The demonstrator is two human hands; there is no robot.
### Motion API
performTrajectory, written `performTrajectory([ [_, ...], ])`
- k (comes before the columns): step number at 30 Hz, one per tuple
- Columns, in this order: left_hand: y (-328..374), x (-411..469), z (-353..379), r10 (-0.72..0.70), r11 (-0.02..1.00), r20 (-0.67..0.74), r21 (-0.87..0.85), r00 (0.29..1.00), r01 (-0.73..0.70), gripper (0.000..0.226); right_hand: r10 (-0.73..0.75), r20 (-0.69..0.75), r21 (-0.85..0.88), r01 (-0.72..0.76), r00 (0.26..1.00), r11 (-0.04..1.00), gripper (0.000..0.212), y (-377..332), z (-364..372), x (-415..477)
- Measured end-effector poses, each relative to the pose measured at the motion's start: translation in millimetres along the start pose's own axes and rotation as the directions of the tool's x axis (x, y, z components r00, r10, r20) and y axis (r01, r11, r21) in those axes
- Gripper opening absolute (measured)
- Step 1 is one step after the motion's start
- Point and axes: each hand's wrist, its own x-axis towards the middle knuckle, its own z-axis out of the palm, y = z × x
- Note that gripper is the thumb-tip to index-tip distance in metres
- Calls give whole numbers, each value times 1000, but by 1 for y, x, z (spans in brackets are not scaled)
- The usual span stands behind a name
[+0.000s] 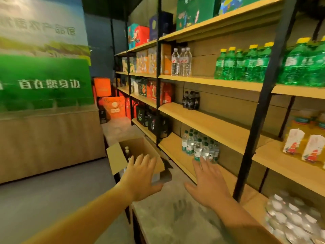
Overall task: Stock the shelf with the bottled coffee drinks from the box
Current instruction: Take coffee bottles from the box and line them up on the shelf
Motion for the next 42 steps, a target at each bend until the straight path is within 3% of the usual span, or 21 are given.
performTrajectory([
  [6, -91, 43, 31, -193, 981, 28, 36, 981, 192, 101, -147, 46, 57, 145, 988, 988, 88, -45, 37, 122],
  [13, -197, 105, 75, -281, 960, 45, 28, 959, 280, 104, -218, 95, 97, 209, 971, 973, 88, -79, 79, 246],
  [20, -307, 203, 144, -252, 968, 150, 48, 956, 247, 101, -159, 141, 77, 149, 977, 986, 89, -108, 154, 375],
  [24, -359, 264, 189, -194, 981, 193, 52, 962, 187, 103, -67, 246, 57, 55, 967, 997, 91, -121, 195, 435],
  [29, -387, 336, 241, -143, 983, 291, -65, 946, 169, 100, -40, 207, 70, 26, 978, 997, 90, -123, 247, 484],
  [33, -393, 385, 292, -135, 968, 368, -151, 920, 202, 100, 37, 327, 156, -92, 944, 983, 87, -123, 299, 518],
  [37, -385, 427, 346, -229, 826, 492, -358, 840, 435, 90, -4, 405, 196, -83, 914, 977, 92, -122, 348, 546],
  [39, -379, 447, 374, -339, 639, 552, -459, 762, 617, 81, -10, 480, 197, -96, 877, 976, 89, -125, 366, 556],
  [42, -365, 468, 415, -456, 285, 677, -505, 578, 815, 64, -20, 599, 255, -167, 801, 952, 90, -136, 400, 566],
])
